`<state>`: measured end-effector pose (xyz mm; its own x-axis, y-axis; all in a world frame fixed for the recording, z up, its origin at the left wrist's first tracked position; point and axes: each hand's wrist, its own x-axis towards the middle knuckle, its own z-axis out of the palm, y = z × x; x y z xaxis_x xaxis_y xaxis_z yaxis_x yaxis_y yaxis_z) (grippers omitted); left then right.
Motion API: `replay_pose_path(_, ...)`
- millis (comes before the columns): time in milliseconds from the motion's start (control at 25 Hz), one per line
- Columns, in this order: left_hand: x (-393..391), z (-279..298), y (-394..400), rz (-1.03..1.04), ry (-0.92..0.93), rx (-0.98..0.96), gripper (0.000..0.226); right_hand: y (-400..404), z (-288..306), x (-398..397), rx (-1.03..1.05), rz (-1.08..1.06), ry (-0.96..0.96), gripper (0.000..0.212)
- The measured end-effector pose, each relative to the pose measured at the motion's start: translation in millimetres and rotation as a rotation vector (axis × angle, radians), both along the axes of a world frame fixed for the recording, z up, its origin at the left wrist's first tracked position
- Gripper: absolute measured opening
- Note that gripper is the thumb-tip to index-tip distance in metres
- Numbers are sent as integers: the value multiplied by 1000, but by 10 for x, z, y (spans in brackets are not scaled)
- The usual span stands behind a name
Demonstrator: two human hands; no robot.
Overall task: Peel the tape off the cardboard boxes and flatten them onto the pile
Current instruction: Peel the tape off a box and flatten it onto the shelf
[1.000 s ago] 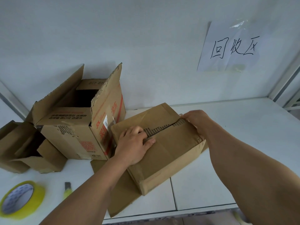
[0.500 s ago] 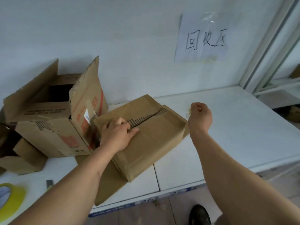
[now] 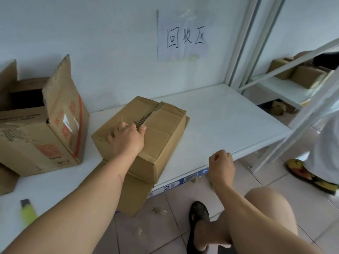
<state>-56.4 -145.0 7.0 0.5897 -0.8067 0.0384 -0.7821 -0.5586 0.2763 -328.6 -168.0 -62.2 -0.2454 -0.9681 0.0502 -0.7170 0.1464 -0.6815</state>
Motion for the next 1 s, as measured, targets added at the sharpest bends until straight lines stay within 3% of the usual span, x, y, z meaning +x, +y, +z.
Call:
replay_pose_path(200, -121, -33, -13, 31, -53, -21, 53, -6, -210, -232, 179, -63, 62, 9)
replay_pose_path(360, -147, -5, -24, 90, -14, -31, 52, -224, -206, -17, 183, -34, -220, 16)
replay_pose_path(440, -194, 10, -33, 119, 5, -28, 53, -268, -140, 58, 263, -65, -337, 33)
replay_pose_path(520, -280, 39, -66, 152, 23, -7, 53, -300, -13, 86, 356, -25, -305, 53)
replay_pose_path(600, -359, 61, -107, 169, 63, 31, 48, -339, 196, 134, 424, 128, -81, 48)
replay_pose_path(720, -290, 172, -121, 72, 147, 65, 41, -397, 524, 341, 322, 203, 135, 45)
replay_pose_path(880, 157, 263, 40, -120, 36, 35, 34, -211, 656, 774, -35, 351, -147, 67)
replay_pose_path(920, 270, 251, 101, -143, 16, 103, 50, -95, 671, 899, -77, 450, -166, 77)
replay_pose_path(1000, 446, 213, 173, -138, 74, 253, 93, 106, 665, 1112, -33, 600, -24, 99)
